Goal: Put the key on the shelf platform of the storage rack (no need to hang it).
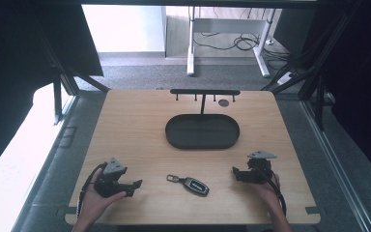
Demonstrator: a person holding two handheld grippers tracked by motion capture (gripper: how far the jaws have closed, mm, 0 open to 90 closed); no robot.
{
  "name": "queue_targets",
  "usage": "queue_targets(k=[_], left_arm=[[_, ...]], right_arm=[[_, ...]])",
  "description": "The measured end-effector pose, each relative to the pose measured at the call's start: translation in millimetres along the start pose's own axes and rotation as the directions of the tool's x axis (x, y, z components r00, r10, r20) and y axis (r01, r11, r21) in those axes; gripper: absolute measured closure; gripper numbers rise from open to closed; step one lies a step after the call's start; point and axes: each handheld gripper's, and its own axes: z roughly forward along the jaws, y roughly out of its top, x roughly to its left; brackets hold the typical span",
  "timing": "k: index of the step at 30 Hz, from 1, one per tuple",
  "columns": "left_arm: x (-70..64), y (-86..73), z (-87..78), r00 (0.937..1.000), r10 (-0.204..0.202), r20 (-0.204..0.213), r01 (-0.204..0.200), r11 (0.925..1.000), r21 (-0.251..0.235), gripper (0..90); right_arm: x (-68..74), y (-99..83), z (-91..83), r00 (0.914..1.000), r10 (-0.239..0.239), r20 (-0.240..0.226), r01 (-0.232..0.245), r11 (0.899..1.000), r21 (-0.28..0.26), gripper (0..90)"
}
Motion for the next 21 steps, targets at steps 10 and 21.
queue_targets(k=[10, 21], left_arm=[[0.9, -1.1, -6.2, 0.9999, -0.004, -0.013, 0.004, 0.9999, -0.012, 22.9], [-0.1, -1.5, -4.1, 0.9999, -0.007, -0.011, 0.007, 1.0, -0.003, 23.0]], right_arm=[[-7.3, 5.0, -29.1, 0.9996, -0.013, -0.023, 0.011, 0.997, -0.08, 15.4], [-9.2, 18.2, -48.2, 0.9949, -0.055, -0.085, 0.047, 0.995, -0.092, 24.8]])
